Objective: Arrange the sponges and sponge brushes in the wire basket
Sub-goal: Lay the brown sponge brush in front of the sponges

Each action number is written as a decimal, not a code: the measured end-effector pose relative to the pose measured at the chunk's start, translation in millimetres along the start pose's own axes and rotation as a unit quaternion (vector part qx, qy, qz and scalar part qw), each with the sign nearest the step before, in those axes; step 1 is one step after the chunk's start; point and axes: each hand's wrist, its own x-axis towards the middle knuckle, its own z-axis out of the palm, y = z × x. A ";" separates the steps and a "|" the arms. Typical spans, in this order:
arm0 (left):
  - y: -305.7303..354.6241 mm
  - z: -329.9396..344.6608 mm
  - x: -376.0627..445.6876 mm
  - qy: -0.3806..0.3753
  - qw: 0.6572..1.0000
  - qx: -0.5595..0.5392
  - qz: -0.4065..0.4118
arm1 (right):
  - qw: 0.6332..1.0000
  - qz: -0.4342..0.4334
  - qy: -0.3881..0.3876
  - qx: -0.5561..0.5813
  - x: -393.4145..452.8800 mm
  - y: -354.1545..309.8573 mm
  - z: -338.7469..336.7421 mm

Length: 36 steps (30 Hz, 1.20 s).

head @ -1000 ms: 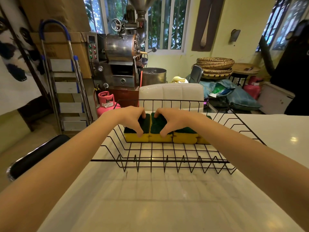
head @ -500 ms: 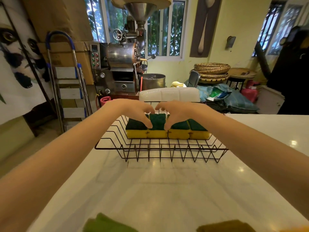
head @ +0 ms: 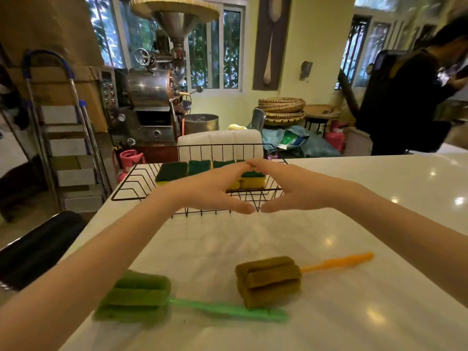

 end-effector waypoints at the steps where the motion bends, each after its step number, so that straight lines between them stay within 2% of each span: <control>1: 6.6 9.4 -1.6 0.008 1.000 -0.004 0.005 | 1.000 0.009 0.009 0.009 -12.0 4.2 2.9; 5: 25.4 45.3 -9.7 -0.022 0.999 -0.026 0.019 | 0.997 0.047 0.027 0.056 -61.3 19.9 16.6; 12: 33.9 86.2 -18.8 -0.115 0.993 -0.007 0.036 | 0.989 0.119 -0.082 0.028 -125.2 47.6 34.9; 16: 34.2 86.9 -16.2 -0.133 0.991 -0.003 0.024 | 0.987 0.139 -0.081 0.025 -137.2 53.5 42.5; 27: 33.4 77.5 -9.0 -0.146 0.987 0.067 0.010 | 0.991 0.109 -0.060 -0.053 -129.4 51.1 47.0; 36: 23.9 32.2 -11.2 -0.096 0.991 0.089 0.011 | 0.995 0.083 -0.006 -0.045 -97.7 42.6 27.4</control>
